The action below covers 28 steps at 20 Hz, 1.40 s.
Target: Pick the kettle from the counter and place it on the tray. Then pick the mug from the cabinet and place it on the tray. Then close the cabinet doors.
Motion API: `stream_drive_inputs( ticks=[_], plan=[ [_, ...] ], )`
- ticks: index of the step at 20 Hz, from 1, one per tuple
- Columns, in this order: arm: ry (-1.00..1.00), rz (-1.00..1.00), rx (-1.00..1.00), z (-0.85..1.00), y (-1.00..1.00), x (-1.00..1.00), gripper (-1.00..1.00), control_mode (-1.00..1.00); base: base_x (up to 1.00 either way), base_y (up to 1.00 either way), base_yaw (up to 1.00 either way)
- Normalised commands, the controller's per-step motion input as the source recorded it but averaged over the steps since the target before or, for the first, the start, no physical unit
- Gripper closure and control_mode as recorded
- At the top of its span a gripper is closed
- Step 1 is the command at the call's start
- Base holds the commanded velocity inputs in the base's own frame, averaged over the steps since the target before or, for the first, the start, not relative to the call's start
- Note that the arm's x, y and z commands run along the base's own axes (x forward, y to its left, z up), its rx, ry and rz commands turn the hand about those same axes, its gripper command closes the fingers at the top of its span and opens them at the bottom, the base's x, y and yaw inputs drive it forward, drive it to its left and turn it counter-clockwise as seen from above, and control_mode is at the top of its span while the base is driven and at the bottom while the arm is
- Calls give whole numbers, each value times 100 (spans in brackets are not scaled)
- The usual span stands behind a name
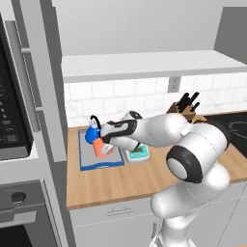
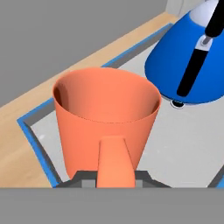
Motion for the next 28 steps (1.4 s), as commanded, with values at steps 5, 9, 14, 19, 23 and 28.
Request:
stream_drive_inputs(
  ticks=[5,9,14,19,23,28],
  plan=[
    [2,3,0,-25,4,32,100,-100,0,0,0],
    [0,3,0,-26,0,27,100,-100,0,0,0],
    [0,3,-1,-28,4,7,-100,-100,0,0,0],
    [0,0,-2,-17,0,-16,-100,-100,0,0,0],
    [-6,0,-1,-2,0,-1,-100,-100,0,0,0],
    [-2,0,0,18,-5,-16,-100,-100,0,0,0]
  ],
)
